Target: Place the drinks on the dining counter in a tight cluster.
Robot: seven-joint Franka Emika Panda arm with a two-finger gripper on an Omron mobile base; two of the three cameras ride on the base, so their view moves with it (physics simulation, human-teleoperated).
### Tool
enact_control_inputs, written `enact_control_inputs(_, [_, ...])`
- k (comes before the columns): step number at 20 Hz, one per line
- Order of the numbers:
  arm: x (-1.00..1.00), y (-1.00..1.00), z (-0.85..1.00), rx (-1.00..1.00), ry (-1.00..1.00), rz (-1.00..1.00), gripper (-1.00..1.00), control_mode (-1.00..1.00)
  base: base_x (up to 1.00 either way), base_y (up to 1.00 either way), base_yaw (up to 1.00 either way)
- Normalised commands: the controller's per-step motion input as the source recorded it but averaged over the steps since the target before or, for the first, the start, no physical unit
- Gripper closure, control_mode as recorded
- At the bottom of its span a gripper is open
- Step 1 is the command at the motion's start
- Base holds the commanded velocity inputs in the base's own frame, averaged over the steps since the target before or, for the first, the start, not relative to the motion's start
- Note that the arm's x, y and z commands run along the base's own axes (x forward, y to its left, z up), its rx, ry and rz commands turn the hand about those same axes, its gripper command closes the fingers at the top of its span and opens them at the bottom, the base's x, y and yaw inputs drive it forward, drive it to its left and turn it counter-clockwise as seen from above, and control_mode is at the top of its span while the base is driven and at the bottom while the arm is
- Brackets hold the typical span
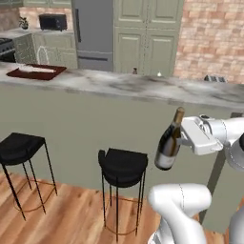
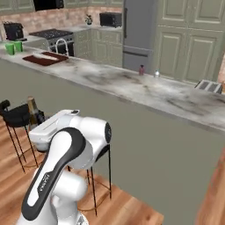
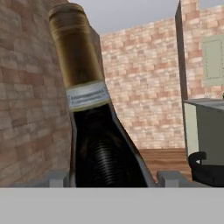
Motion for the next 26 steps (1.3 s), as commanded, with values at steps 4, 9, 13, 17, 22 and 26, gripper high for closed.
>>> enact_control_inputs(4, [0.00,0.00,0.00,0.00,0.00,0.00,1.00,1.00,0.49,0.65,-0.52])
enact_control_inputs(9, [0.00,0.00,0.00,0.00,0.00,0.00,1.00,1.00,0.58,0.03,-0.16])
enact_control_inputs(13, [0.00,0.00,0.00,0.00,0.00,0.00,1.00,1.00,0.36,0.00,-0.10])
enact_control_inputs(17, [0.00,0.00,0.00,0.00,0.00,0.00,1.00,1.00,0.19,0.00,-0.02])
enact_control_inputs(22, [0.00,0.00,0.00,0.00,0.00,0.00,1.00,-1.00,0.00,0.00,0.00])
enact_control_inputs(26, [0.26,0.14,0.13,-0.10,0.28,-0.05,1.00,-1.00,0.00,0.00,0.00])
